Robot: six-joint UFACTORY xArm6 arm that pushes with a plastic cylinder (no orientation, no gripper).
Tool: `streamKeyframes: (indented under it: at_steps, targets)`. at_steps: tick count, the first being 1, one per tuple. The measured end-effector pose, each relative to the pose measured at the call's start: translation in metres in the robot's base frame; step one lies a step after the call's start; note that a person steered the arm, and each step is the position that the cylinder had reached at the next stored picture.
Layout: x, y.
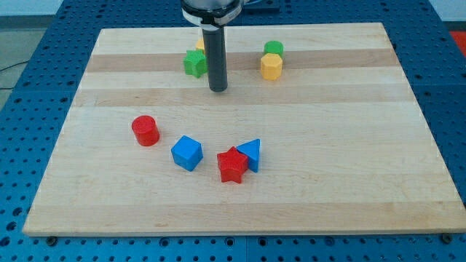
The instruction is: Separate the yellow hexagon from green circle
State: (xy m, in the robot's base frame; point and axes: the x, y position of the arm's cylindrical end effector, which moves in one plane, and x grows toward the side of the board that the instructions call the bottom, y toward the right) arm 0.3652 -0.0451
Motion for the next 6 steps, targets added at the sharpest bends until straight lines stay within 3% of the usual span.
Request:
streamKeyframes:
  at_steps: [2, 4, 5, 6]
  targets:
    - [-0.027, -0.029]
    - [-0.058, 0.088]
    - [-0.039, 0.168]
    - [-0.03, 0.182]
